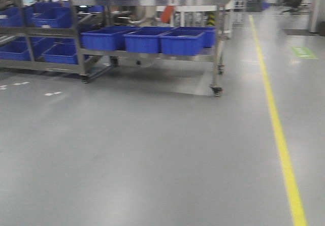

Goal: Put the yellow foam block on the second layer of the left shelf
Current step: 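Turn the base away from the table while holding the cube, then drive the base toward the shelf rack of blue bins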

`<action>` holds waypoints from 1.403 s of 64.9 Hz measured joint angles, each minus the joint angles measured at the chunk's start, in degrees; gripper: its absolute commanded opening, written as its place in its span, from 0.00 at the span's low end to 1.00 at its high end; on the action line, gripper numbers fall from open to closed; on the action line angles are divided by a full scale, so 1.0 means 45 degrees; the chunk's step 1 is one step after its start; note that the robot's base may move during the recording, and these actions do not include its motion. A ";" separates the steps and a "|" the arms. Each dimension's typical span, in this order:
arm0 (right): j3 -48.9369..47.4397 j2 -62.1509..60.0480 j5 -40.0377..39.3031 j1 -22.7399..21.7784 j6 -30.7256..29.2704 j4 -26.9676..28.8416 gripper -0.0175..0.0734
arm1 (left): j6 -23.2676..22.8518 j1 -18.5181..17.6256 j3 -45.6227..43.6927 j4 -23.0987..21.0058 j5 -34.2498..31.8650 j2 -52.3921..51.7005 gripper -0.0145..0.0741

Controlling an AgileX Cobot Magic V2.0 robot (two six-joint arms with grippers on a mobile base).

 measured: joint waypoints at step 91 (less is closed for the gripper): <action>0.0000 0.0000 0.0000 0.0000 0.0000 -0.0022 0.55 | 0.0000 0.0000 0.0000 0.0000 0.0000 0.0000 0.32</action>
